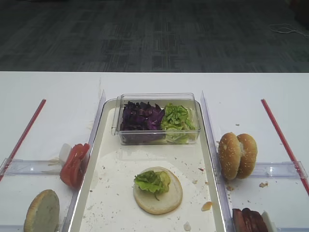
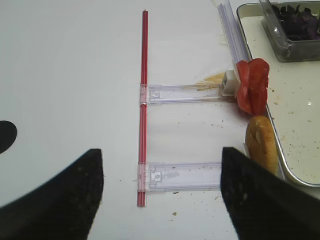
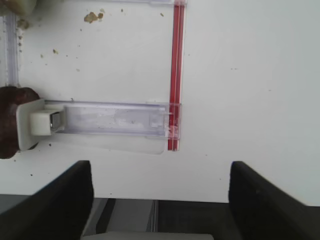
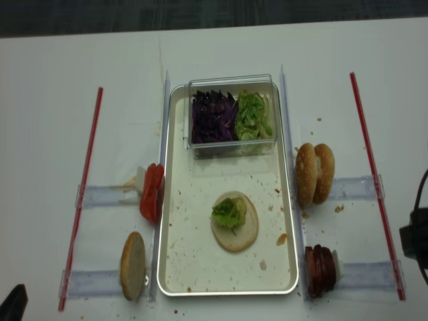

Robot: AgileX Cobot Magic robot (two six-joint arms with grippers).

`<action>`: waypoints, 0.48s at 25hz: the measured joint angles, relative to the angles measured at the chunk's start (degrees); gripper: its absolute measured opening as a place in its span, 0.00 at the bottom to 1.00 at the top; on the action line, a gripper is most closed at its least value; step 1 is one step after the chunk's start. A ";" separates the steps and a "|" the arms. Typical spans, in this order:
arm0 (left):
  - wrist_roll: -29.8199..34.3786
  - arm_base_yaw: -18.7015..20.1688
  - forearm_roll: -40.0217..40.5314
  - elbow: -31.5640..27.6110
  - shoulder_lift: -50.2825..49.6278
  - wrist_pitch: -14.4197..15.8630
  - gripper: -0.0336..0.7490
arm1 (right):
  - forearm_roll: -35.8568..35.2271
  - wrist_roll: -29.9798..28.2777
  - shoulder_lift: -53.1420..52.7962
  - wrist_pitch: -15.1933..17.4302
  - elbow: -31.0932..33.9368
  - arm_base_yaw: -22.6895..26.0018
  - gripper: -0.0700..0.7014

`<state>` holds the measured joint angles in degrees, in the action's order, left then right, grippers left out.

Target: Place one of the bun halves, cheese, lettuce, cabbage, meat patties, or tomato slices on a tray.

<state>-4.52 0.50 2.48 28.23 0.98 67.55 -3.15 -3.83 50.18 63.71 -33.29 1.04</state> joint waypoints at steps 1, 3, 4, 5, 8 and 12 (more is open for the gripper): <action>0.00 0.00 0.00 0.00 0.00 0.00 0.67 | 0.00 0.10 -0.89 -0.38 0.93 0.00 0.86; 0.00 0.00 0.00 0.00 0.00 0.00 0.67 | 0.00 0.35 -3.03 -1.27 3.14 0.00 0.86; 0.00 0.00 0.00 0.00 0.00 0.00 0.67 | 0.00 0.35 -3.93 -1.70 4.07 0.00 0.86; 0.00 0.00 0.00 0.00 0.00 0.00 0.67 | 0.00 0.43 -5.08 -1.68 4.94 0.00 0.86; 0.00 0.00 0.00 0.00 0.00 0.00 0.67 | 0.11 0.43 -7.72 -1.57 5.48 0.00 0.86; 0.00 0.00 0.00 0.00 0.00 0.00 0.67 | 0.11 0.43 -12.18 -1.57 5.48 0.00 0.86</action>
<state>-4.52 0.50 2.48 28.23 0.98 67.55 -3.04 -3.40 37.99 62.15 -27.81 1.04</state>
